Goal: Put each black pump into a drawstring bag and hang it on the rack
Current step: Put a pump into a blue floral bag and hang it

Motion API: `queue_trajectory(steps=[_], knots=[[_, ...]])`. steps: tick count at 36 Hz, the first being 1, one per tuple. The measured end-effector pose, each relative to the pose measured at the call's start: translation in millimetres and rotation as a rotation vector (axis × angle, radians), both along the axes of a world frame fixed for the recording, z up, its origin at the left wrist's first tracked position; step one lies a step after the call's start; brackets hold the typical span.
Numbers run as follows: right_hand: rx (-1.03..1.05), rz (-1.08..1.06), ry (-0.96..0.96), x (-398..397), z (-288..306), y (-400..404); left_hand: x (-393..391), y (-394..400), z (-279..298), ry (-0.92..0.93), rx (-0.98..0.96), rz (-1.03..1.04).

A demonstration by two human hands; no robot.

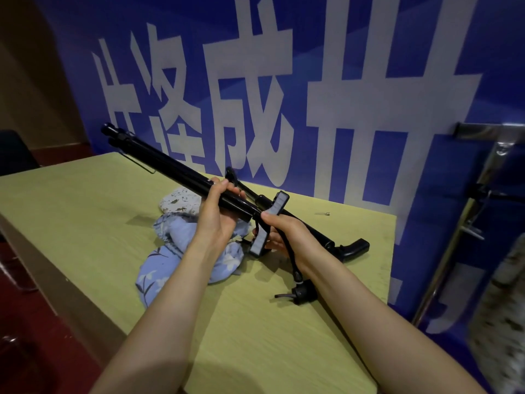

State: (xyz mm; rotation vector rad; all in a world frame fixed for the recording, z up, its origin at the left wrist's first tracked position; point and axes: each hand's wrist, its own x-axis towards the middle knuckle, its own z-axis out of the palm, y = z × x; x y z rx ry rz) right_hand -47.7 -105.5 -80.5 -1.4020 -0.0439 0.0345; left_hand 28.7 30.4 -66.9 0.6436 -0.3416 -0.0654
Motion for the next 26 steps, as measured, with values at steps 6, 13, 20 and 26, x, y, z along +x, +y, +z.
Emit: queue_trajectory(steps=[6,13,20,26], knots=[[0.098,0.058,-0.031,-2,0,1,2,3,-2,0.03,0.091,-0.014],[0.278,0.001,-0.045,-7,-1,5,-7,1,-1,0.089,0.295,0.041],[0.339,-0.102,-0.033,-12,0,3,-18,2,1,0.176,0.307,0.158],[0.336,-0.16,-0.045,-12,3,-2,-14,38,2,0.181,0.541,0.466]])
